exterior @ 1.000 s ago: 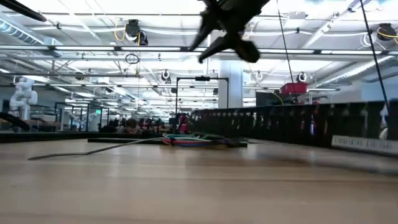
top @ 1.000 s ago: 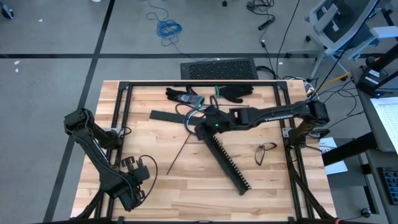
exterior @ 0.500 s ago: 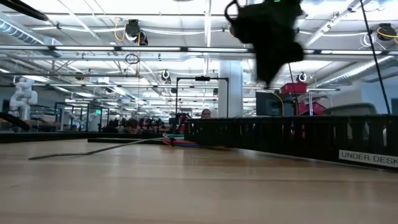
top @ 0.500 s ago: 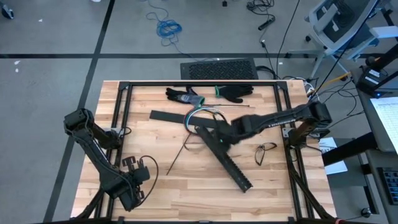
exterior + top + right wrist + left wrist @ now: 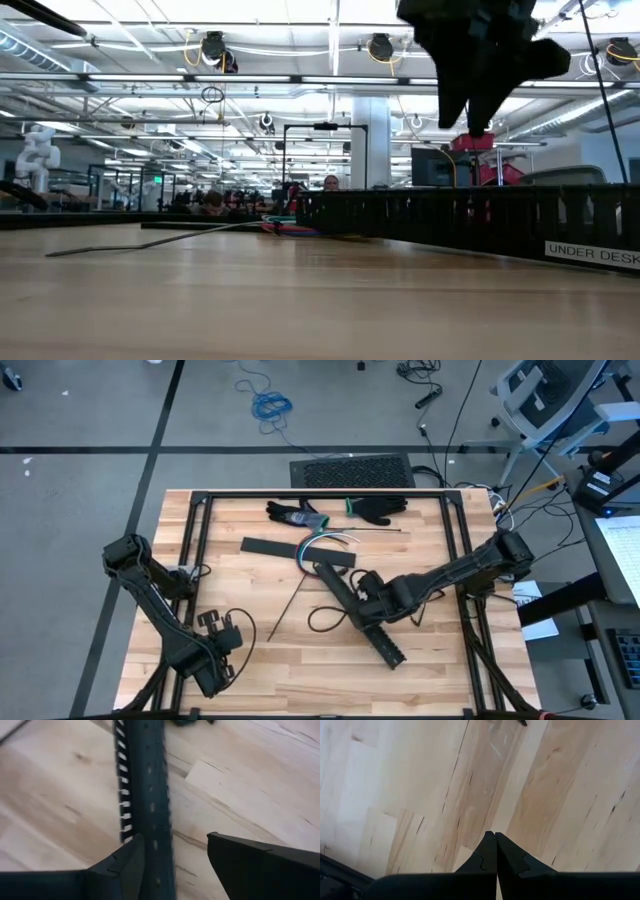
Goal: Ziptie cables
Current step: Move the black cable duct to the center of the table
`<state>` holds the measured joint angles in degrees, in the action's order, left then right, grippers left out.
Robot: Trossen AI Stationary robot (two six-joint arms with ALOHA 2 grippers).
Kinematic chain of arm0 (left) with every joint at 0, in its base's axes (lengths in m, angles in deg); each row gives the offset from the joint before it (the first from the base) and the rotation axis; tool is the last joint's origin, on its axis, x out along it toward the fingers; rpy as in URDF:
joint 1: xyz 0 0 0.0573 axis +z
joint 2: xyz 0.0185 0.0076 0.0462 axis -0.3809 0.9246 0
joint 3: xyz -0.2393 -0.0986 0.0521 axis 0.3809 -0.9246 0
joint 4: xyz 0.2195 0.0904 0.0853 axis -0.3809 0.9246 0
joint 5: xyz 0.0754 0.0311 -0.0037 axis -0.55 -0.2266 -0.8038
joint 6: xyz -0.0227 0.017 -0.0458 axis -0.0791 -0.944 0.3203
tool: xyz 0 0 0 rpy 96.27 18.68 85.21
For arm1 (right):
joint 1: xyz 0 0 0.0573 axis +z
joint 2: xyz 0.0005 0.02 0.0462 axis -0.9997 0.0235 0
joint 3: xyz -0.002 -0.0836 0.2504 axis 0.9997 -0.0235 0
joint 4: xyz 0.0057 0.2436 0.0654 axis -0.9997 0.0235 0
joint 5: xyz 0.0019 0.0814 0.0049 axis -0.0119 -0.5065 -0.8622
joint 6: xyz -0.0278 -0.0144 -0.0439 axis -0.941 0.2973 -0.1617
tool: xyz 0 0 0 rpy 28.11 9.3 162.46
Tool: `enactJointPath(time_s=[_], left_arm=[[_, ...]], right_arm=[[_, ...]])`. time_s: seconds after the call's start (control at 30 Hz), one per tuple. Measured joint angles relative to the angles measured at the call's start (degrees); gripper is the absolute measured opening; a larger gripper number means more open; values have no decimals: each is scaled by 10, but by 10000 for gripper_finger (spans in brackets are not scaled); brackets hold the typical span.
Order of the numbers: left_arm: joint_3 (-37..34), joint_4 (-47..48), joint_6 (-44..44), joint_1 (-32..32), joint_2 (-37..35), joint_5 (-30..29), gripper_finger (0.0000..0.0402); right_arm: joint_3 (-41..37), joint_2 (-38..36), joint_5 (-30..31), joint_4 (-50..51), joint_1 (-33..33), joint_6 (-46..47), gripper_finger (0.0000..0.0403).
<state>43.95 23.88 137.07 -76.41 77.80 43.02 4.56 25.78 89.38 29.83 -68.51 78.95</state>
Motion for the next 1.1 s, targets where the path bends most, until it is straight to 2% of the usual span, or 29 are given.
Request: enactJointPath(time_s=[0.27, 0.6, 0.7, 0.77, 0.83, 0.87, 0.97, 1.1], left_arm=[[0, -2, 4, 0, 0, 10, 0], [0, -16, 3, 0, 0, 20, 0], [0, -16, 3, 0, 0, 30, 0], [0, -16, 4, 0, 0, 41, 0], [0, -16, 4, 0, 0, 54, 0], [1, -15, 4, 0, 0, 56, 0], [11, -18, 4, 0, -1, 50, 0], [14, -16, 4, 0, -1, 33, 0]], right_arm=[[0, 66, -33, -29, 6, -21, 203], [0, 121, -34, -13, 6, -36, 200], [0, 146, -43, -13, 6, -51, 166], [0, 154, -44, -21, 6, -71, 111], [0, 153, -45, -37, 8, -107, 40], [0, 150, -45, -45, 9, -126, 21], [2, 130, -43, -38, 10, -184, 8], [20, 104, -14, -40, 9, -342, 3]])
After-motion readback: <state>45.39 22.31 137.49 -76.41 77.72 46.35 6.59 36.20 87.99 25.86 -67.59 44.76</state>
